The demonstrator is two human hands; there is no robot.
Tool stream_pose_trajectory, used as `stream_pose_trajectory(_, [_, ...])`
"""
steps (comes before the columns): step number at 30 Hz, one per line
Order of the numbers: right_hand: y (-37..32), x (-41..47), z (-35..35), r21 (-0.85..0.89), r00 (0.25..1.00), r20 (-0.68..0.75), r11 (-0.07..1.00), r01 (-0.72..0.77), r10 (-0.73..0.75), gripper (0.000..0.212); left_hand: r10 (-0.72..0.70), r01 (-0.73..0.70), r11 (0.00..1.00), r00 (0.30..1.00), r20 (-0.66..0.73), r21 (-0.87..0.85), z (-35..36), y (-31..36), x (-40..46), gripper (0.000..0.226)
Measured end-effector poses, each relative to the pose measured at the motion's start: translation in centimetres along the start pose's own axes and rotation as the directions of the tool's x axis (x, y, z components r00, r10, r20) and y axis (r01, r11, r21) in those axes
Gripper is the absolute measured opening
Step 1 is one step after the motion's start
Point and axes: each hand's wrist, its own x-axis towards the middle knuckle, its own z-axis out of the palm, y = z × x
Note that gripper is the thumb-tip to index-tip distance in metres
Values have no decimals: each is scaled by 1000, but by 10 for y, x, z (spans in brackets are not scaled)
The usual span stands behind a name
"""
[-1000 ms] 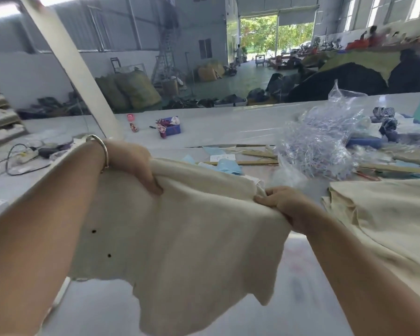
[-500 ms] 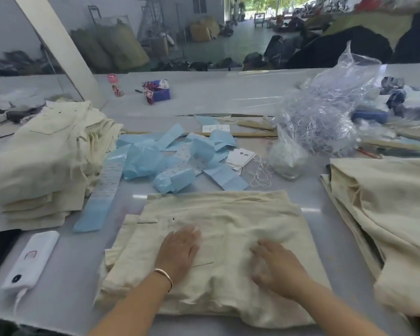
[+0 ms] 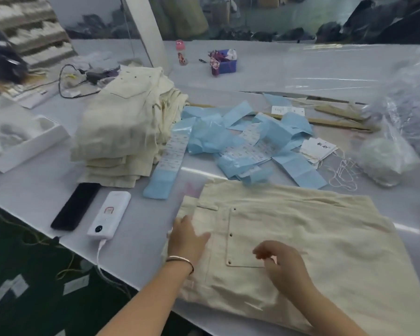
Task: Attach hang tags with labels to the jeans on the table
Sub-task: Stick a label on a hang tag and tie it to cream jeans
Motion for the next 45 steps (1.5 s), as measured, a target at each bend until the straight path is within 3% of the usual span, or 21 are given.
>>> stream_pose_trajectory(2, [-28,10,20,324,994,40,940,-111,103,13,80,-66,964,996,43,-257,-11,9,-7,52])
stream_pose_trajectory(4, [-51,22,38,541,953,213,786,-300,216,22,270,-168,867,950,159,-470,-18,22,-24,40])
stream_pose_trajectory(6, [-58,34,48,580,907,248,698,-420,339,30,464,-220,784,830,311,-580,-19,25,-40,34])
stream_pose_trajectory(8, [-54,40,47,647,881,170,625,-438,441,13,527,-204,776,730,436,-597,-21,14,-40,27])
stream_pose_trajectory(9, [-47,41,47,675,870,139,598,-432,473,17,522,-199,788,716,462,-582,-24,4,-35,25])
stream_pose_trajectory(14, [-36,40,46,775,793,126,439,-453,596,31,283,-98,848,914,291,-520,-32,-33,-10,20])
stream_pose_trajectory(18, [-32,48,55,696,788,64,539,-475,612,25,247,-147,919,939,241,-367,-26,-39,-5,30])
stream_pose_trajectory(21, [-30,48,56,710,763,87,498,-499,641,35,186,-95,949,939,288,-302,-27,-38,0,45])
stream_pose_trajectory(24, [-28,48,57,760,732,97,425,-492,674,46,219,-120,955,901,375,-271,-33,-36,10,25])
stream_pose_trajectory(27, [-28,44,54,767,730,83,424,-481,678,45,269,-115,918,883,385,-378,-37,-32,14,24])
stream_pose_trajectory(29, [-29,38,49,723,795,29,536,-435,606,33,301,-109,876,885,356,-470,-34,-27,13,23])
stream_pose_trajectory(30, [-30,34,46,635,837,-76,673,-379,542,23,330,-139,860,885,328,-491,-31,-23,11,21])
stream_pose_trajectory(31, [-27,30,45,459,864,-237,835,-303,444,29,366,-178,844,880,302,-506,-29,-19,10,19])
stream_pose_trajectory(32, [-27,26,42,186,871,-417,962,-200,261,47,407,-209,821,867,287,-532,-27,-15,9,16])
stream_pose_trajectory(34, [-37,16,39,-304,781,-558,945,123,-281,60,496,-240,755,818,292,-610,-27,-7,7,12])
stream_pose_trajectory(35, [-45,13,41,-407,742,-487,871,275,-461,56,538,-248,721,788,298,-647,-27,-3,5,11])
stream_pose_trajectory(37, [-57,7,51,-421,815,-180,792,442,-551,35,572,-239,679,764,297,-694,-28,-1,3,15])
stream_pose_trajectory(38, [-62,7,55,-422,889,4,805,417,-458,23,550,-217,680,782,292,-700,-30,-4,4,19])
stream_pose_trajectory(40, [-56,8,61,-491,941,240,806,330,-238,15,425,-189,752,872,245,-632,-34,-18,7,28])
stream_pose_trajectory(42, [-52,9,59,-468,930,306,818,333,-203,20,228,-146,882,964,136,-447,-39,-41,13,30])
stream_pose_trajectory(45, [-59,6,54,-261,906,330,897,357,-265,39,50,-23,962,995,92,-271,-43,-70,14,19])
